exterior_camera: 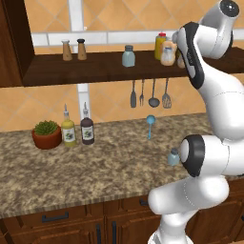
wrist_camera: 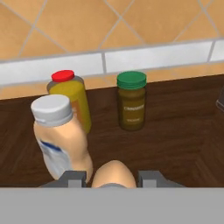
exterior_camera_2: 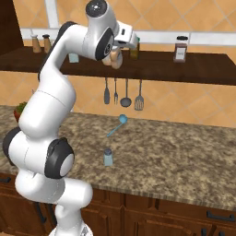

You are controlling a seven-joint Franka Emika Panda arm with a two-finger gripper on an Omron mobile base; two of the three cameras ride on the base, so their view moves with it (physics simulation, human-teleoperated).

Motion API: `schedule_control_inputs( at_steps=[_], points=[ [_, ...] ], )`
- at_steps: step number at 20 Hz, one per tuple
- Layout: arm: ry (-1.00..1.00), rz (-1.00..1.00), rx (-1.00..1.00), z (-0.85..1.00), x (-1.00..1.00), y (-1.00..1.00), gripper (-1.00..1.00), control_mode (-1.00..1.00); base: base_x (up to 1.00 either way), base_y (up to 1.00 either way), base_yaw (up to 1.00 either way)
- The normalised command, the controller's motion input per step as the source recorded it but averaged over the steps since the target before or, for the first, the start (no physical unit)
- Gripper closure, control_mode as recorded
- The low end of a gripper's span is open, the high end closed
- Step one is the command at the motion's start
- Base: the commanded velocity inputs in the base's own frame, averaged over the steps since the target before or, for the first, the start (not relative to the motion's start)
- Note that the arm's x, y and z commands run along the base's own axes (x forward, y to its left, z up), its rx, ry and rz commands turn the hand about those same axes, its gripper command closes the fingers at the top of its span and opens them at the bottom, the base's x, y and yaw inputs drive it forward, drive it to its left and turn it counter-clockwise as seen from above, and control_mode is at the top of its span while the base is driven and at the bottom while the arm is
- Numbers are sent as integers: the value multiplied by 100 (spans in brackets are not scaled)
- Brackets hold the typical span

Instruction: Put the shaker and condiment bottle from the counter next to their counterparts in the cabinet.

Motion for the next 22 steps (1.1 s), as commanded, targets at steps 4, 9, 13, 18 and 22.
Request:
schedule_control_inputs(
  at_steps=[4,9,13,18,22],
  points=[
    [0,0,-2,0,0,-2,100,-100,0,0,0],
    [0,0,-1,0,0,0,100,-100,0,0,0],
    [0,0,0,0,8,-1,100,-100,0,0,0],
    [0,0,0,0,23,0,100,-100,0,0,0],
    [0,0,0,0,24,0,100,-100,0,0,0]
  ],
)
